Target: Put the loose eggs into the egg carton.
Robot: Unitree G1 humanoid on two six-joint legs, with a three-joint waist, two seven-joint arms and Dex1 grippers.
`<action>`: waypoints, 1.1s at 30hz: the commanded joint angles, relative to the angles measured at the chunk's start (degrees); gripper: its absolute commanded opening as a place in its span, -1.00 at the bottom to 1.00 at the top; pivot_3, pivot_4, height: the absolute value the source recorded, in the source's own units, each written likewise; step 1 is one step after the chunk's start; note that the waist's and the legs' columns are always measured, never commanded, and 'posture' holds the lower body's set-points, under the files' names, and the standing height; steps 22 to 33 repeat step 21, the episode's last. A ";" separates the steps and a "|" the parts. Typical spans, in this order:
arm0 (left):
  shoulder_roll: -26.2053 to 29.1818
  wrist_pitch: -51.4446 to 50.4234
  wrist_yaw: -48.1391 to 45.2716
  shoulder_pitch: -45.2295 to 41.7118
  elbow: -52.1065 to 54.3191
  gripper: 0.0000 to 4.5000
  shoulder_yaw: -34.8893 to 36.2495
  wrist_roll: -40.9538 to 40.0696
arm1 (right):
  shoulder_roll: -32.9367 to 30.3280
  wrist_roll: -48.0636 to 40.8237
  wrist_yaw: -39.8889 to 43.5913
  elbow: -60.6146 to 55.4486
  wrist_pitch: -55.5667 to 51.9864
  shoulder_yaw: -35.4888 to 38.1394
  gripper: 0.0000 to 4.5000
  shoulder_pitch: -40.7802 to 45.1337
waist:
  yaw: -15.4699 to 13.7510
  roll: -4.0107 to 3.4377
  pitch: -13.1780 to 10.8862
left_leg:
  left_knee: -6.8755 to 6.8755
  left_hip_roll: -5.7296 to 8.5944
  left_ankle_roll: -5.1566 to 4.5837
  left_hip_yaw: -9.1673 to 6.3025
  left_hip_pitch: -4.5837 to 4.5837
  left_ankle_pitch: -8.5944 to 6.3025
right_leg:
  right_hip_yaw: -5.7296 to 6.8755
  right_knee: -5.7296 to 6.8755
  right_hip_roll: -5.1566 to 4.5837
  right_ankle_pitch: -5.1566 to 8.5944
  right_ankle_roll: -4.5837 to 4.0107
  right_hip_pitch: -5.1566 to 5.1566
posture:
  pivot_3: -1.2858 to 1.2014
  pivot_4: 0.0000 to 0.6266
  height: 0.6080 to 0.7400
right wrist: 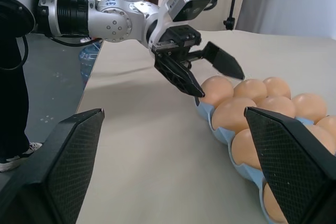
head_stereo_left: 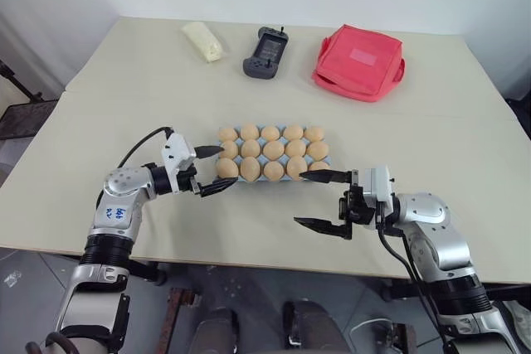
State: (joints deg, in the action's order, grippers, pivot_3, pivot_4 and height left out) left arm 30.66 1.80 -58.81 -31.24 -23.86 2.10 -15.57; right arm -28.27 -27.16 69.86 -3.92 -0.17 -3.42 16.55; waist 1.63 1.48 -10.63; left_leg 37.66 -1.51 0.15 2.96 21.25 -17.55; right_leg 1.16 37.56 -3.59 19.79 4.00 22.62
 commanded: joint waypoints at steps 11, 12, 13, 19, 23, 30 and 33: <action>14.64 -4.73 -3.10 22.07 17.37 0.95 13.18 -5.61 | -4.22 -0.64 -0.35 2.64 -1.15 4.89 1.00 0.59 | -0.07 -0.07 -0.04 | -0.42 0.00 0.01 -0.04 -0.03 0.00 | 0.02 -0.26 -0.12 0.01 -0.05 0.07 | 0.03 -0.52 1.00; 14.75 -4.88 -2.68 23.52 18.53 0.95 13.69 -5.65 | -4.42 -0.46 -0.56 3.01 -0.96 5.17 1.00 0.46 | -0.16 -0.07 -0.04 | -0.42 0.00 0.01 -0.05 -0.01 0.00 | 0.04 -0.27 -0.12 0.01 -0.06 0.07 | 0.03 -0.52 1.00; 14.73 -4.98 -2.41 24.85 19.55 0.95 14.29 -5.97 | -4.46 -0.32 -0.76 3.32 -0.84 5.40 1.00 0.25 | -0.20 -0.08 -0.05 | -0.44 0.00 0.01 -0.09 -0.01 0.00 | 0.05 -0.31 -0.12 0.02 -0.07 0.06 | 0.03 -0.52 1.00; 13.10 -5.77 1.27 25.95 21.75 0.95 15.01 -6.50 | -3.91 1.31 -2.90 5.61 0.28 5.93 1.00 -0.21 | -0.02 -0.11 -0.06 | -0.52 0.00 0.01 -0.08 0.00 0.00 | 0.06 -0.45 -0.13 0.02 -0.12 0.03 | 0.03 -0.52 1.00; 12.41 -5.97 2.04 25.00 22.02 0.95 14.54 -6.68 | -3.67 1.61 -3.53 6.23 0.44 5.79 1.00 0.03 | -0.02 -0.12 -0.07 | -0.51 0.01 0.01 -0.08 -0.01 0.01 | 0.06 -0.44 -0.13 0.02 -0.12 0.03 | 0.03 -0.52 1.00; 12.41 -5.97 2.04 25.00 22.02 0.95 14.54 -6.68 | -3.67 1.61 -3.53 6.23 0.44 5.79 1.00 0.03 | -0.02 -0.12 -0.07 | -0.51 0.01 0.01 -0.08 -0.01 0.01 | 0.06 -0.44 -0.13 0.02 -0.12 0.03 | 0.03 -0.52 1.00; 12.41 -5.97 2.04 25.00 22.02 0.95 14.54 -6.68 | -3.67 1.61 -3.53 6.23 0.44 5.79 1.00 0.03 | -0.02 -0.12 -0.07 | -0.51 0.01 0.01 -0.08 -0.01 0.01 | 0.06 -0.44 -0.13 0.02 -0.12 0.03 | 0.03 -0.52 1.00</action>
